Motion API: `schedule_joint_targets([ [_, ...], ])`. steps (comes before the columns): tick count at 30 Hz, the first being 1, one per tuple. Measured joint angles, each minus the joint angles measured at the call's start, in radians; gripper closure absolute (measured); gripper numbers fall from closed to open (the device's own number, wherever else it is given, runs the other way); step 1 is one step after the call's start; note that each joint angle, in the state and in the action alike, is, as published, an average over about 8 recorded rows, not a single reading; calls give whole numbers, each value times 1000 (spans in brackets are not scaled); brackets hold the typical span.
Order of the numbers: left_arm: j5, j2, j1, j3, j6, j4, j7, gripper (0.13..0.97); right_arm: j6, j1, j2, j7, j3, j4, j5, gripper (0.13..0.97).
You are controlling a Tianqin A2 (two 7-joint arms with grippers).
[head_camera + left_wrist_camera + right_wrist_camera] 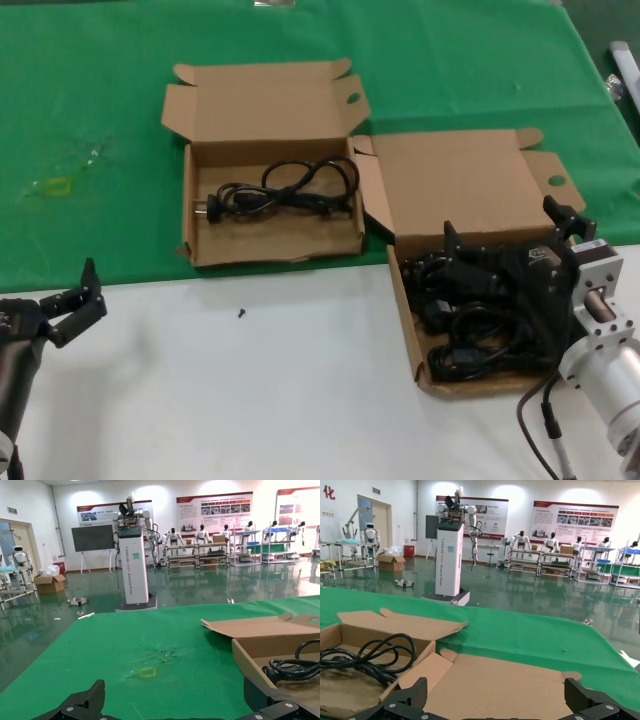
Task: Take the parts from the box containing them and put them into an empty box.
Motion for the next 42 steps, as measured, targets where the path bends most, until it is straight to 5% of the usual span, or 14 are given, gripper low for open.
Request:
schedule_joint_targets([
  [42,0,0,0,0,0,0,0,132,0,0,0,0,0,0,0,129],
])
